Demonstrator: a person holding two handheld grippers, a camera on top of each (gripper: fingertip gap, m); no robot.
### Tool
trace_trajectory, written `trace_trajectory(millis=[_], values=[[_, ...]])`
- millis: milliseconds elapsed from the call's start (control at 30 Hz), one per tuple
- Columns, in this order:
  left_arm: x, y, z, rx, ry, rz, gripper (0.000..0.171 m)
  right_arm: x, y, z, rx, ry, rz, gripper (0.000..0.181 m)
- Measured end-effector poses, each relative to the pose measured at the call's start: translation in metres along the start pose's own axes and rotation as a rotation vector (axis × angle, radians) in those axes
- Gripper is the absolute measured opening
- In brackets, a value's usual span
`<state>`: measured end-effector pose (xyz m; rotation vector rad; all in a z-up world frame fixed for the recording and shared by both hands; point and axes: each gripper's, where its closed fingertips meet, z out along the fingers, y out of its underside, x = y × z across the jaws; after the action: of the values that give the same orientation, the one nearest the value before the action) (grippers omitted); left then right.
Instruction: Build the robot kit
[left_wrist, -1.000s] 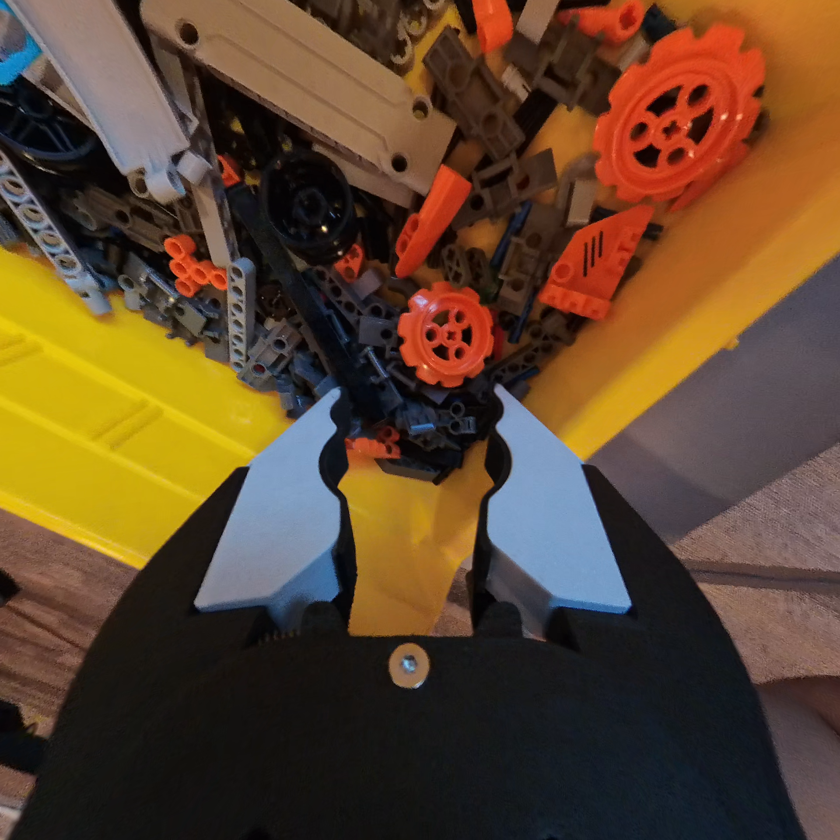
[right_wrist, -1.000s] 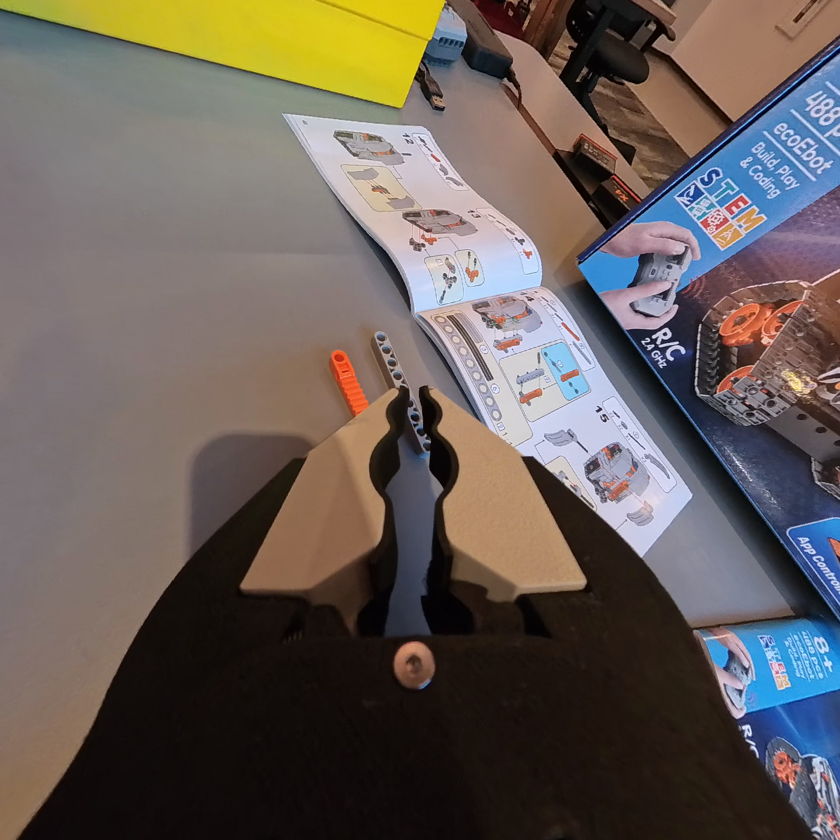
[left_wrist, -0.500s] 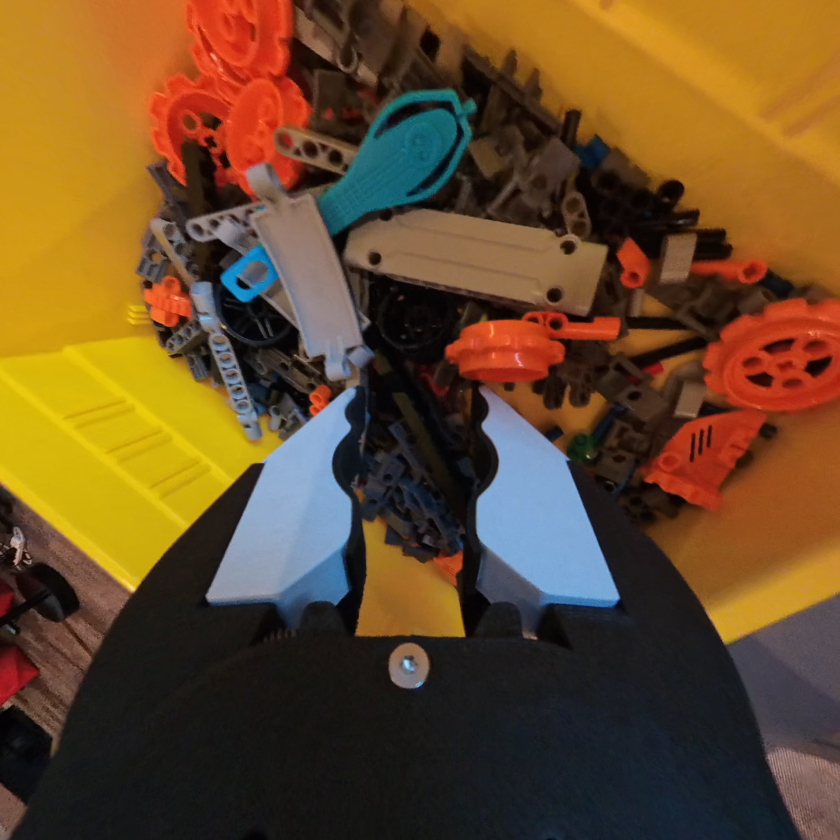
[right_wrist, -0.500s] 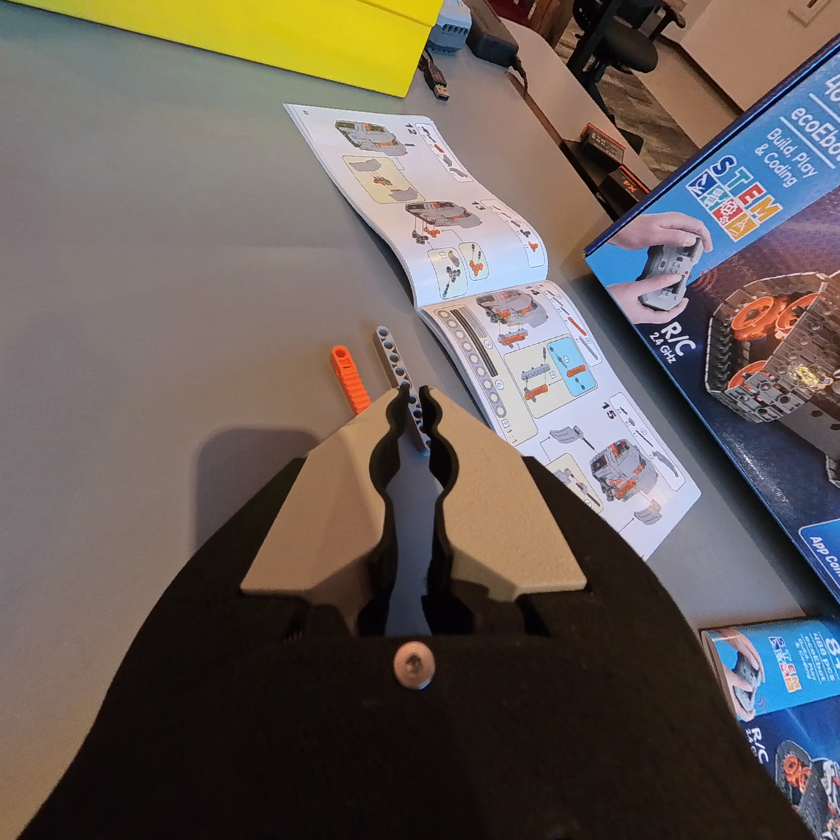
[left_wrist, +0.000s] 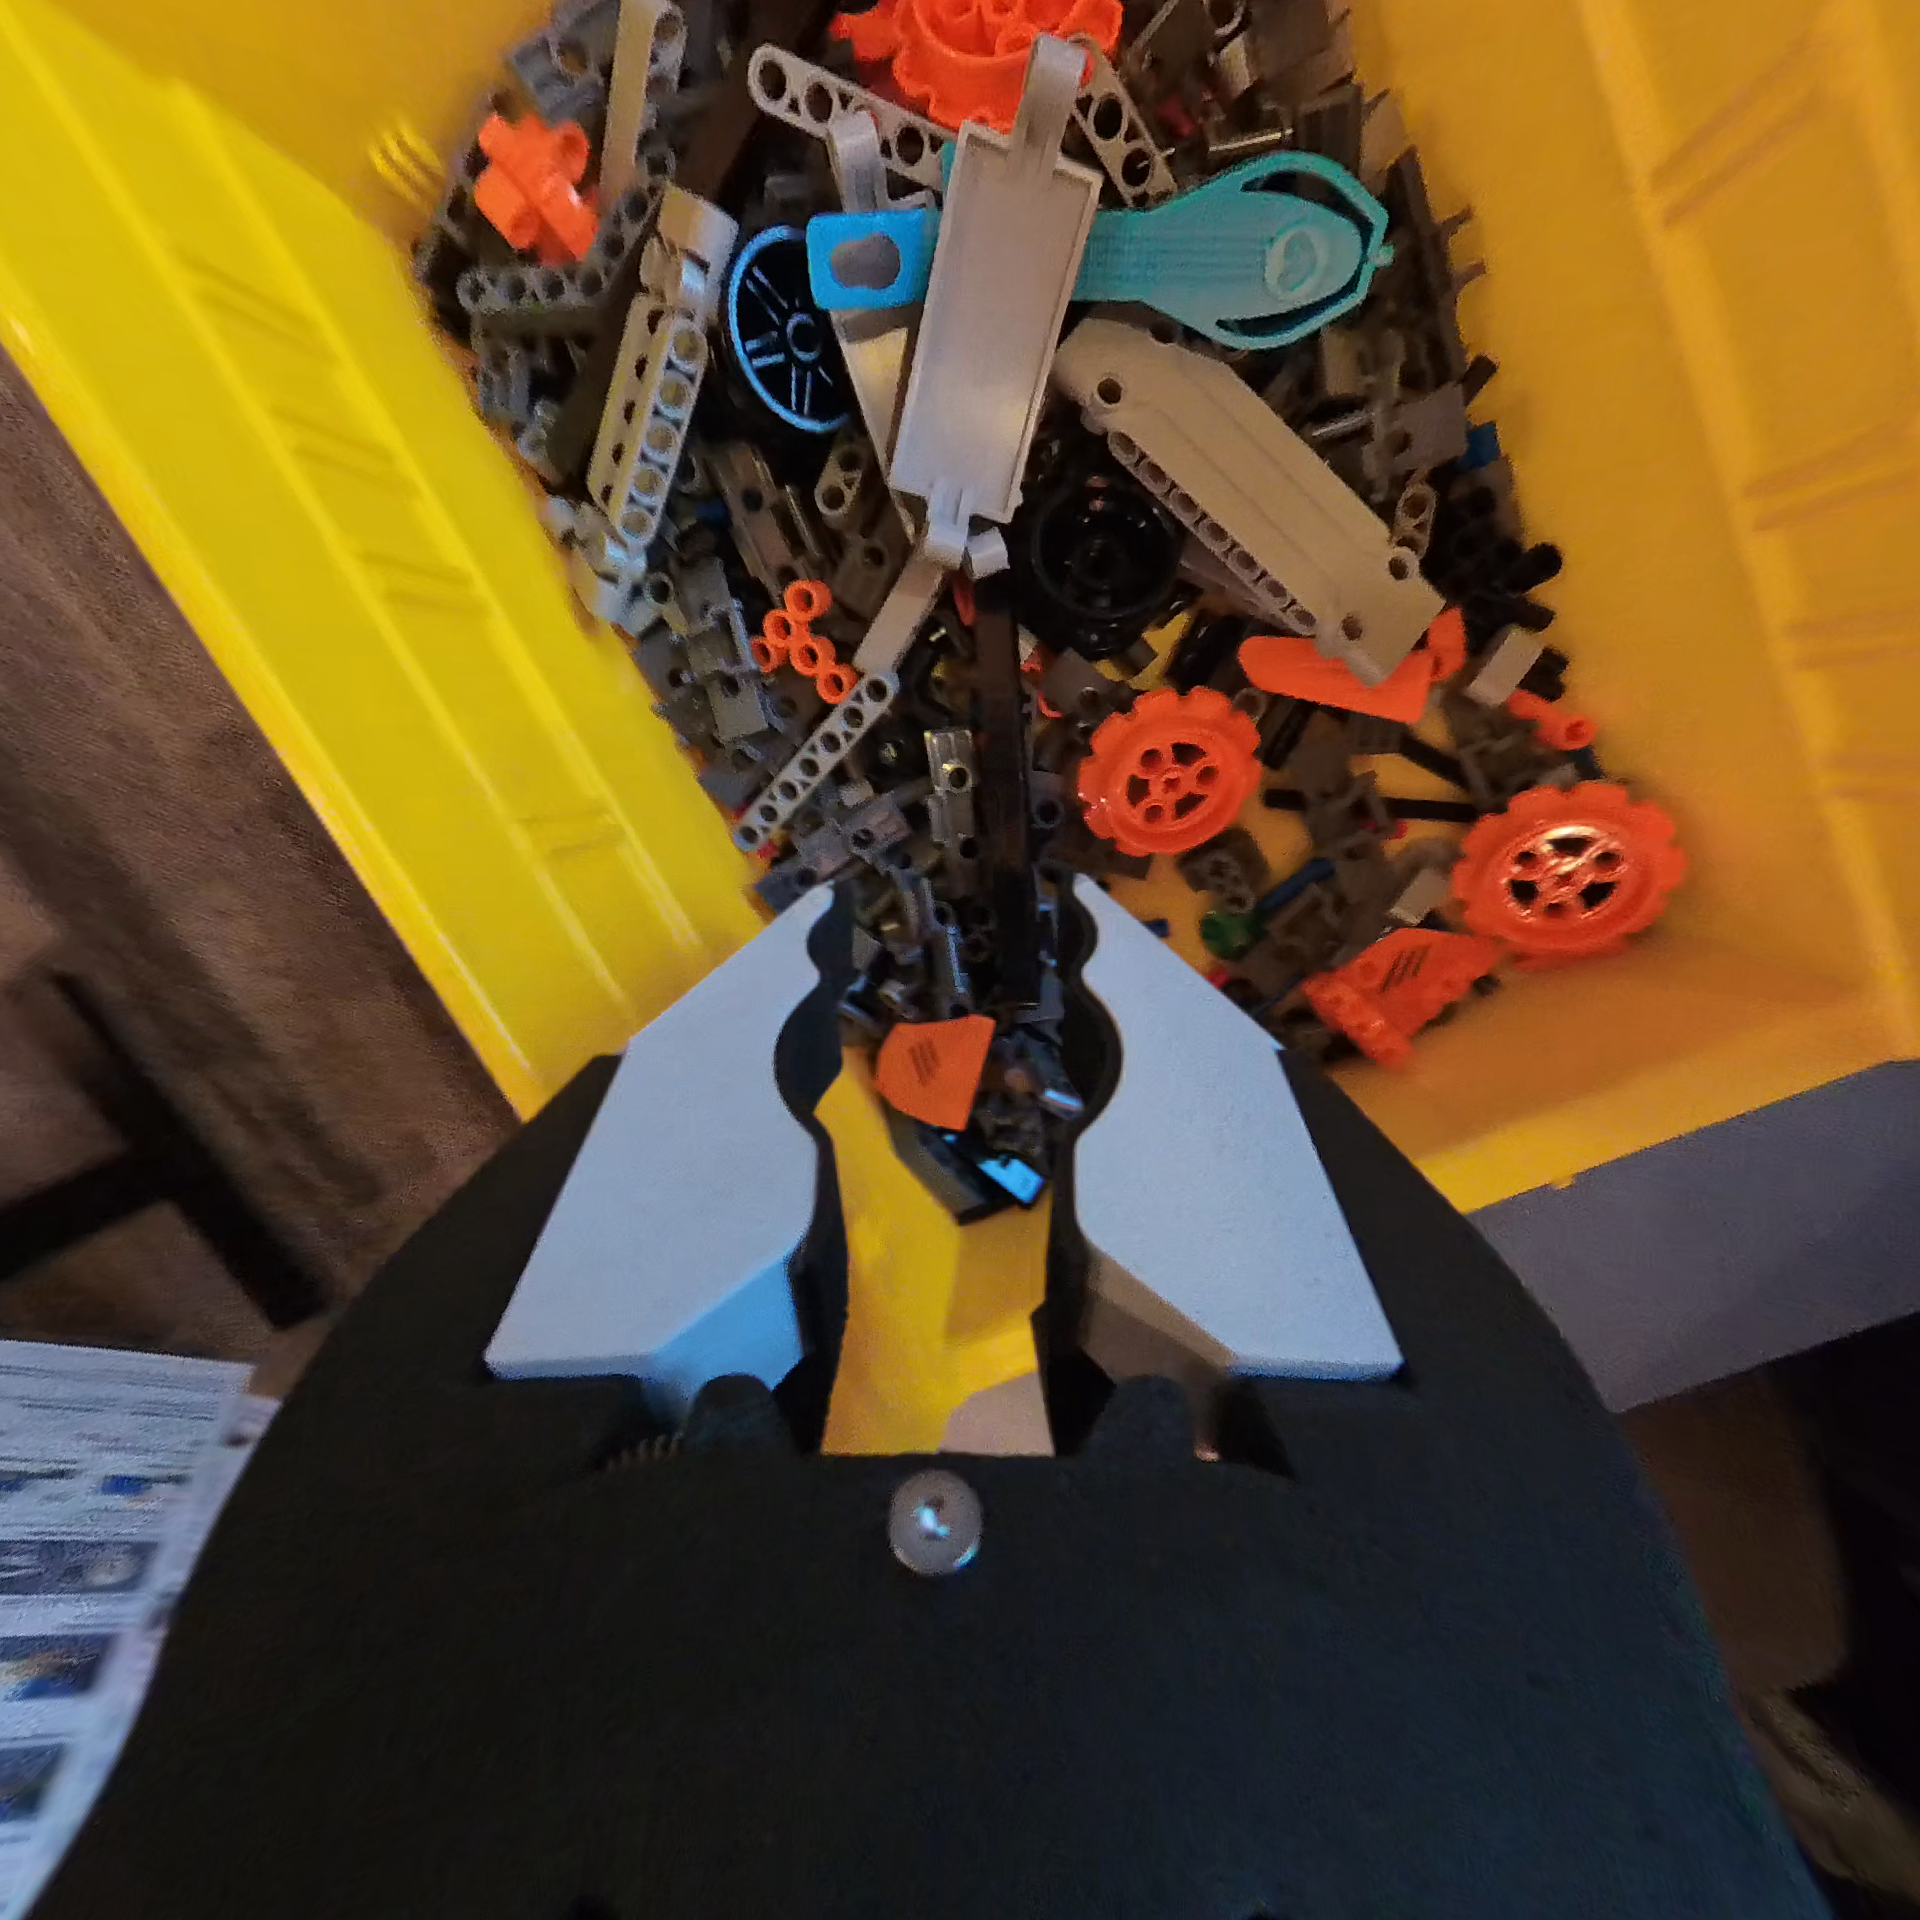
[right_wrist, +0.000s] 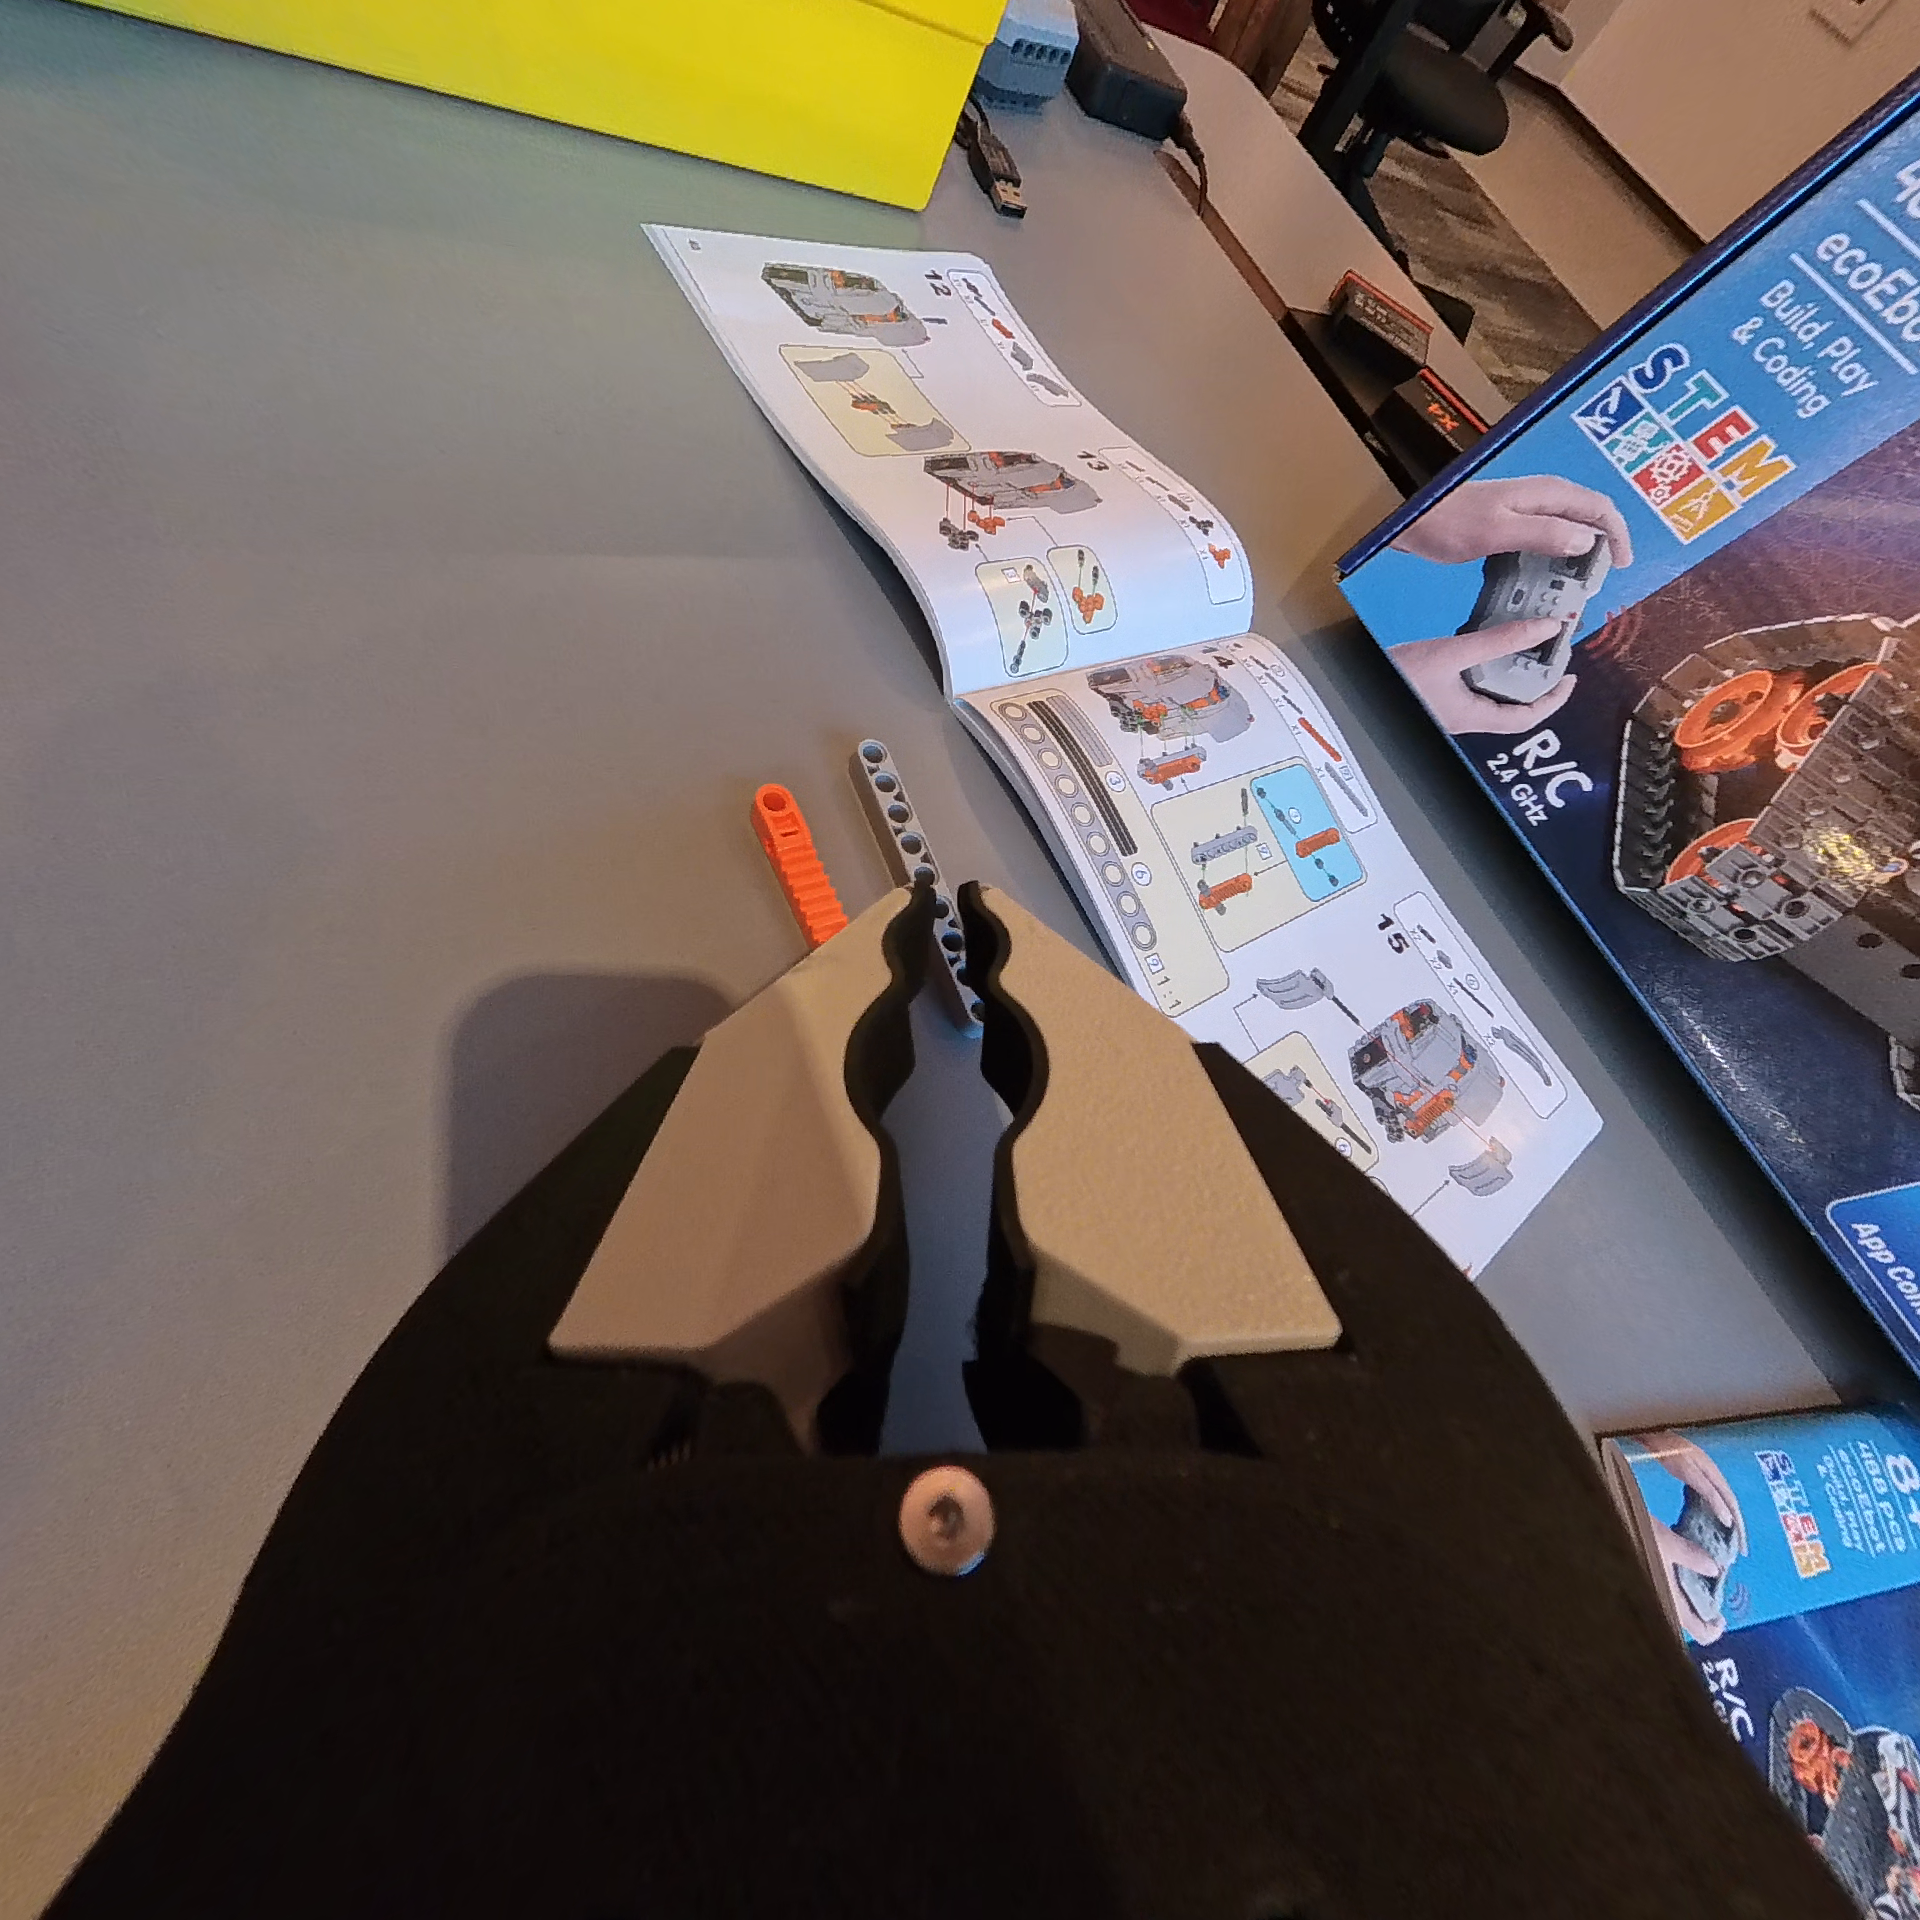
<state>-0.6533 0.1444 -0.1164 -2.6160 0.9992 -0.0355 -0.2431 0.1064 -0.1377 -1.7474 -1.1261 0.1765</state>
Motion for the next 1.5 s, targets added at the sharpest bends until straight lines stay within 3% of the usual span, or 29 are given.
trace_trajectory(millis=[167,367,533,600,767,933,1067,1133,1200,1333,1500], values=[[0.006,0.022,0.015,-0.121,-0.027,-0.107,0.064,0.002,0.000,0.000,0.000,0.012,0.002,0.003],[0.001,0.035,0.027,-0.272,-0.191,-0.059,0.072,0.003,0.001,0.001,-0.011,0.024,-0.010,0.003],[0.009,0.035,0.033,-0.280,-0.143,-0.094,0.047,0.003,0.003,0.003,-0.026,0.029,-0.016,0.002],[0.013,0.034,0.035,-0.279,-0.108,-0.052,0.029,0.003,0.004,0.003,-0.030,0.029,-0.021,0.002],[0.030,0.011,0.041,-0.168,0.119,-0.122,0.018,0.001,0.006,0.005,-0.047,0.027,-0.034,0.002],[0.038,-0.038,0.031,-0.006,0.347,-0.185,0.011,0.000,0.007,0.006,-0.054,0.027,-0.044,0.002],[0.046,-0.067,0.027,0.044,0.466,-0.153,0.005,0.000,0.007,0.006,-0.055,0.027,-0.043,0.002],[0.056,-0.072,0.027,0.010,0.535,-0.132,0.011,0.000,0.007,0.006,-0.056,0.026,-0.043,0.002],[0.065,-0.074,0.024,-0.045,0.610,-0.121,0.031,0.000,0.007,0.006,-0.059,0.025,-0.045,0.002],[0.051,-0.096,0.006,0.016,0.558,-0.110,0.035,0.000,0.006,0.005,-0.049,0.024,-0.050,0.002],[0.025,-0.117,-0.049,0.159,0.474,-0.116,0.052,0.002,0.000,0.003,-0.008,0.027,-0.038,0.002]])
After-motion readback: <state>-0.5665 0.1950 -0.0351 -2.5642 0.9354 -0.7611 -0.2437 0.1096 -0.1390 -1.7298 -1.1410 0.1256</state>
